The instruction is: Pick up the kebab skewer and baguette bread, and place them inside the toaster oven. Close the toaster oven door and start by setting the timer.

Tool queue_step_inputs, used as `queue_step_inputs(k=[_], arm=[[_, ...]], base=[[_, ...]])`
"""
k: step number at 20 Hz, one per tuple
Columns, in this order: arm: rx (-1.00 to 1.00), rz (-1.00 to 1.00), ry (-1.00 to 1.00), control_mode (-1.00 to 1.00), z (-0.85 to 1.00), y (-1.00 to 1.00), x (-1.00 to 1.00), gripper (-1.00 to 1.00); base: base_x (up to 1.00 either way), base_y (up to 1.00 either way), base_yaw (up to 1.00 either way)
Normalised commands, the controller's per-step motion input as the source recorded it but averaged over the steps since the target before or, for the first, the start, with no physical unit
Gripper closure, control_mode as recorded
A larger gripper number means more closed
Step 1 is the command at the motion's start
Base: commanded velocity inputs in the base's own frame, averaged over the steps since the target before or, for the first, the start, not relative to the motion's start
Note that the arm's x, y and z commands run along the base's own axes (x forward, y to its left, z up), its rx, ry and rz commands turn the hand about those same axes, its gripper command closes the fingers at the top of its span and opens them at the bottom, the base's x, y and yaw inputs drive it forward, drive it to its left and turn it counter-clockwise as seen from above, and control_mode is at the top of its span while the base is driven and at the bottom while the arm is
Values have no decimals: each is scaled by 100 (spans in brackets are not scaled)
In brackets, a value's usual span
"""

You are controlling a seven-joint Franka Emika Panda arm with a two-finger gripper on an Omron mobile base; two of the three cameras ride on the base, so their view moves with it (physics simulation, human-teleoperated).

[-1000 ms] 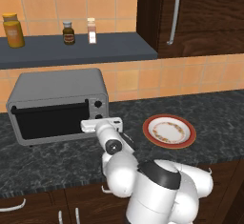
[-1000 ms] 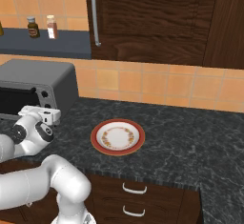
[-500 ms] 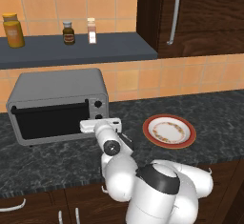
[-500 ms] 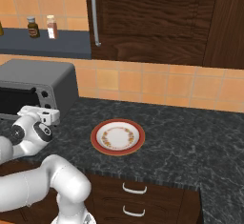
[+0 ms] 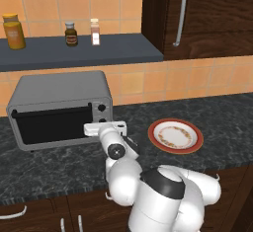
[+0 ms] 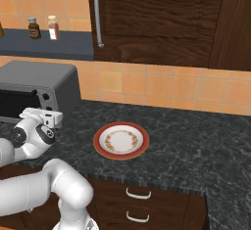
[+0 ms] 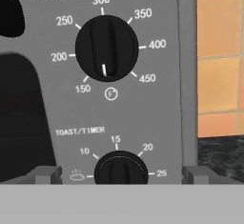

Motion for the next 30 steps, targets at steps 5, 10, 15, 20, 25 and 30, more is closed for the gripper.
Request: queue_step_inputs(k=[5, 10, 15, 20, 25, 30], arm=[[0, 0, 0, -100, 0, 0, 0, 100], [0, 0, -1, -100, 0, 0, 0, 100], [0, 0, -3, -100, 0, 0, 0, 100], [2, 0, -1, -100, 0, 0, 0, 100], [10, 0, 0, -100, -10, 0, 0, 100], [16, 0, 0, -100, -15, 0, 0, 100]], base=[[0, 0, 0], [0, 0, 0], [0, 0, 0], [0, 0, 0], [0, 0, 0], [0, 0, 0]])
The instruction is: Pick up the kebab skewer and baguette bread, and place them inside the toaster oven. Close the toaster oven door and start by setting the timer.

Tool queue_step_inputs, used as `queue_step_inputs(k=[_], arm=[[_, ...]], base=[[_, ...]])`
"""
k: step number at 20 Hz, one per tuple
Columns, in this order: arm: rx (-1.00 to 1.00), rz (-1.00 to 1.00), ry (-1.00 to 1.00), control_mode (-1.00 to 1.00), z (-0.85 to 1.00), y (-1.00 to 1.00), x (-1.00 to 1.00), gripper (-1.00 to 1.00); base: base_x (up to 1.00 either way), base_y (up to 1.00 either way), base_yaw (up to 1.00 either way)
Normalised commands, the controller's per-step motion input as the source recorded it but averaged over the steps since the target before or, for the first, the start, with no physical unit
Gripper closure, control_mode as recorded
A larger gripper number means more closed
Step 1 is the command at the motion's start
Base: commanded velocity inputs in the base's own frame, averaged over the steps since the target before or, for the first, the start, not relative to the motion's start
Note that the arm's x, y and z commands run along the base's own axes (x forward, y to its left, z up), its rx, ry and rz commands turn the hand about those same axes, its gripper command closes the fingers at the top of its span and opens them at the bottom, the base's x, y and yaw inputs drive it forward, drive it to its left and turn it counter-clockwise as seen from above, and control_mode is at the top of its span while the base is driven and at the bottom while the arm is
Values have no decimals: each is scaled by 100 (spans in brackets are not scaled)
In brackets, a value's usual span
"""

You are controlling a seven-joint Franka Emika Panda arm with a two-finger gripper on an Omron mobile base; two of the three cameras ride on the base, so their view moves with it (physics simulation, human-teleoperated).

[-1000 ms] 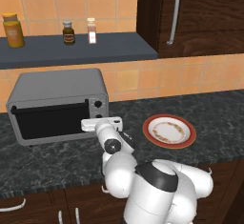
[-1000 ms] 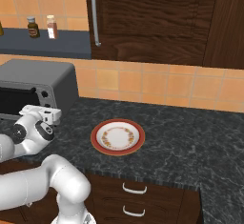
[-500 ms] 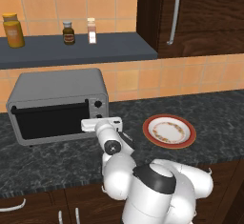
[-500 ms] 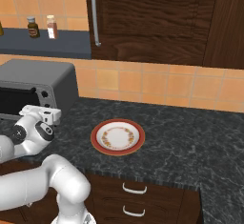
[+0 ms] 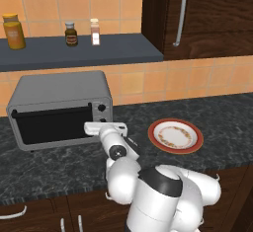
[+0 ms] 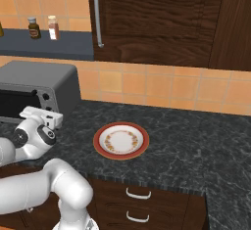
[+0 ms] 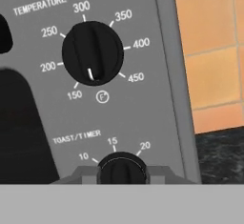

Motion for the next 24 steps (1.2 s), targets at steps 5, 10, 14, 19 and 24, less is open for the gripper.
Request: queue_step_inputs(k=[5, 10, 14, 19, 24], arm=[[20, -2, 0, -100, -13, 0, 0, 100], [23, -4, 0, -100, -21, 0, 0, 100], [23, -7, 0, -100, -19, 0, 0, 100], [24, -8, 0, -100, -15, 0, 0, 100], [26, -6, 0, -100, -18, 0, 0, 100]], base=[[0, 0, 0], [0, 0, 0], [0, 0, 0], [0, 0, 0], [0, 0, 0]])
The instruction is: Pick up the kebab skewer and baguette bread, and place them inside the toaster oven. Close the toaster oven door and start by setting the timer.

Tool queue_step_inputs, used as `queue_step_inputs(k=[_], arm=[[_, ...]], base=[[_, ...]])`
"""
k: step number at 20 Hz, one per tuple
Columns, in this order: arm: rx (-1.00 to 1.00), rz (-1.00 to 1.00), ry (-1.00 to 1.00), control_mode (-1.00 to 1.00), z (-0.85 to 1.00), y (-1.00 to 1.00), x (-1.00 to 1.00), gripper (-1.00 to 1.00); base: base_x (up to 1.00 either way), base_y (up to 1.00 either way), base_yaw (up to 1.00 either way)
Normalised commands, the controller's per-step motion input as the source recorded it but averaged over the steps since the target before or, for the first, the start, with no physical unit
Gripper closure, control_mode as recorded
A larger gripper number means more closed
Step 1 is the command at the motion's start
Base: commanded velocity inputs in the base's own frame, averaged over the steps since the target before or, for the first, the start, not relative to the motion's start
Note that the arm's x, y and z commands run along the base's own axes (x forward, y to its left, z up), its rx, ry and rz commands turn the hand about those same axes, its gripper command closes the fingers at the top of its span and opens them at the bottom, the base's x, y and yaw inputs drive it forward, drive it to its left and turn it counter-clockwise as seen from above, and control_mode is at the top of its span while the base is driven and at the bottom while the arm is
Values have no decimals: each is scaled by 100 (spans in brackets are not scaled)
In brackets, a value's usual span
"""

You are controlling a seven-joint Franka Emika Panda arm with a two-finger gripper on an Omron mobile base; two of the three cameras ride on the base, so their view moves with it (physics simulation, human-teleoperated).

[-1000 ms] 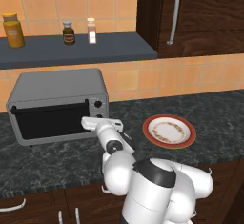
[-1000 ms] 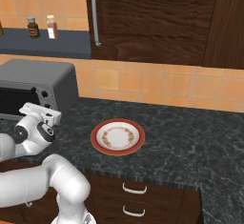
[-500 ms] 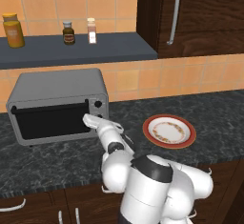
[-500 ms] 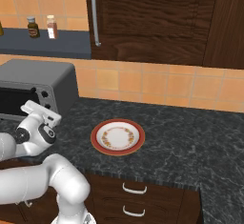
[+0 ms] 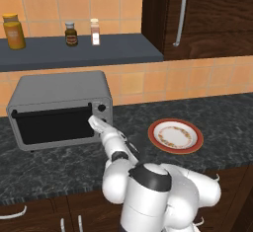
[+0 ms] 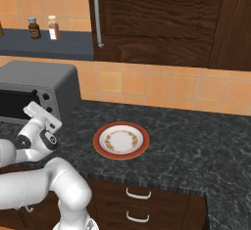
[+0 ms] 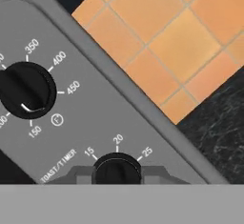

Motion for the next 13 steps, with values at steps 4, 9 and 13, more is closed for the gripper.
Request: queue_step_inputs(k=[4, 9, 13], arm=[[30, -4, 0, -100, -23, -1, 0, 100], [30, -4, 0, -100, -20, 0, 0, 100], [31, -4, 0, -100, -16, -1, 0, 100]], base=[[0, 0, 0], [0, 0, 0], [0, 0, 0]])
